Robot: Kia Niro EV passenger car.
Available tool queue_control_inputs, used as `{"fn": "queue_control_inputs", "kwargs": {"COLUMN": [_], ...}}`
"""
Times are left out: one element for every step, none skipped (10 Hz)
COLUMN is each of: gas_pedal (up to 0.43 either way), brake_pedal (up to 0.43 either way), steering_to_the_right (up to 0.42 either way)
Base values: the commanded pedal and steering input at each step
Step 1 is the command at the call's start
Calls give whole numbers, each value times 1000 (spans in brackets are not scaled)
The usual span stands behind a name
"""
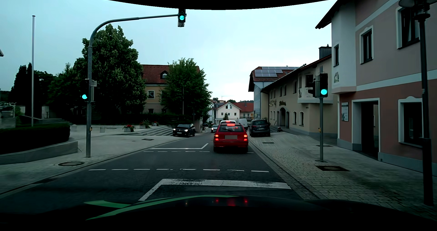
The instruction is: Follow the waypoints while adhering to traffic rules and regulations
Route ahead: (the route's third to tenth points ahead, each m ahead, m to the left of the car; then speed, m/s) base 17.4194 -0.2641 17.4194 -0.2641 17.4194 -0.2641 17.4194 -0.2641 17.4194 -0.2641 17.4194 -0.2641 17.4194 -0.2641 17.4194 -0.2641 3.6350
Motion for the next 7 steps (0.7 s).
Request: {"fn": "queue_control_inputs", "kwargs": {"gas_pedal": [0, 0, 0, 0, 0, 0, 0], "brake_pedal": [140, 146, 146, 146, 146, 146, 146], "steering_to_the_right": [5, 7, 7, 7, 7, 9, 10]}}
